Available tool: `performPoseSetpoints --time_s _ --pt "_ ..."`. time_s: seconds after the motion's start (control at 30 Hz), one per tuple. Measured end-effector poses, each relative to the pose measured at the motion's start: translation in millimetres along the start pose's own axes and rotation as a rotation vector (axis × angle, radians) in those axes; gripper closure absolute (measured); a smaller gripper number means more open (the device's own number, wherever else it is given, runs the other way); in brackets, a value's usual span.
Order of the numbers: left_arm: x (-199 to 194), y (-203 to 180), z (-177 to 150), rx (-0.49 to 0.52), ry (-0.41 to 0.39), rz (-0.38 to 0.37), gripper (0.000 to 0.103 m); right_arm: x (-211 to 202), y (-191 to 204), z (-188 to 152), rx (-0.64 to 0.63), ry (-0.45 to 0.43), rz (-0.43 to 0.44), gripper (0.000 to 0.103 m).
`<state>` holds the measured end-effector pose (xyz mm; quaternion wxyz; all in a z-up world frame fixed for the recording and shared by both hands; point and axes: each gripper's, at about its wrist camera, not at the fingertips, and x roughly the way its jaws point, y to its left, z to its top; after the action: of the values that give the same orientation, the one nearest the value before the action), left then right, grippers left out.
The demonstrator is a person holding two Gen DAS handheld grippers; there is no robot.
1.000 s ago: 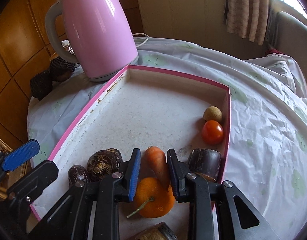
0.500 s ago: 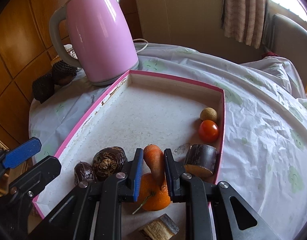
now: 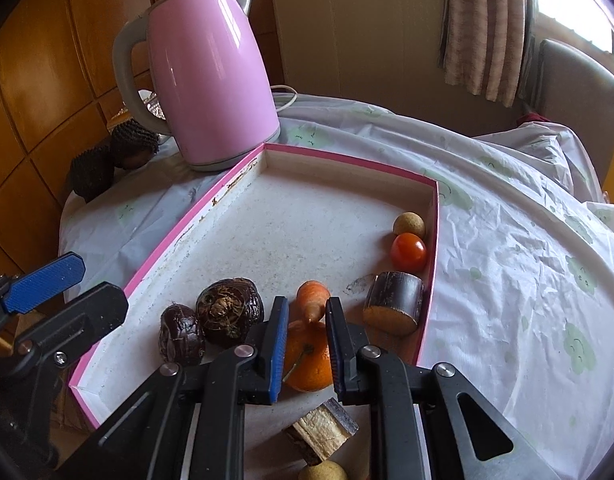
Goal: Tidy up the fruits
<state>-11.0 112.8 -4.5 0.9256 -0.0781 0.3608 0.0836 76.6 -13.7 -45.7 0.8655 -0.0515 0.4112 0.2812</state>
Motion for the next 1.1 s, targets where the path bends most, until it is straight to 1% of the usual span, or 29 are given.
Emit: performPoseSetpoints --time_s 0.13,0.2,0.27,0.33,0.4,0.43,0.53,0.63,0.7,0.8,0.93,1.1 --pt "-4 -3 0 0.009 -0.008 0.003 0.04 -18 -4 -3 0.033 -0.048 -0.014 0.082" --pt "-6 -5 0 0.012 -0.008 0.011 0.04 -30 -7 -7 0.051 -0.076 -0.041 0.073" --pt "-7 -8 0 0.016 -0.011 0.029 0.04 -43 -11 -12 0.084 -0.105 -0.068 0.049" --pt "-8 -11 -1 0.017 -0.011 0.054 0.039 -55 -16 -20 0.115 -0.123 -0.097 0.043" --pt "-7 -13 -2 0.017 -0.003 0.055 0.039 -63 -20 -29 0.141 -0.127 -0.135 0.04" --pt "-7 -14 -3 0.018 -0.002 0.055 0.039 -66 -23 -34 0.155 -0.127 -0.149 0.036" --pt "-12 -19 -5 0.03 -0.032 0.046 0.039 -72 -28 -48 0.176 -0.123 -0.175 0.034" --pt "-14 -22 -8 0.034 -0.044 0.038 0.039 -76 -29 -57 0.174 -0.123 -0.198 0.034" --pt "-14 -25 -10 0.044 -0.048 0.042 0.039 -78 -27 -60 0.16 -0.132 -0.21 0.034" --pt "-14 -27 -12 0.055 -0.05 0.033 0.04 -82 -23 -63 0.14 -0.149 -0.225 0.03" --pt "-17 -30 -13 0.069 -0.067 0.038 0.04 -83 -21 -64 0.132 -0.153 -0.234 0.029" --pt "-17 -28 -12 0.056 -0.066 0.039 0.04 -82 -19 -65 0.129 -0.15 -0.234 0.029"
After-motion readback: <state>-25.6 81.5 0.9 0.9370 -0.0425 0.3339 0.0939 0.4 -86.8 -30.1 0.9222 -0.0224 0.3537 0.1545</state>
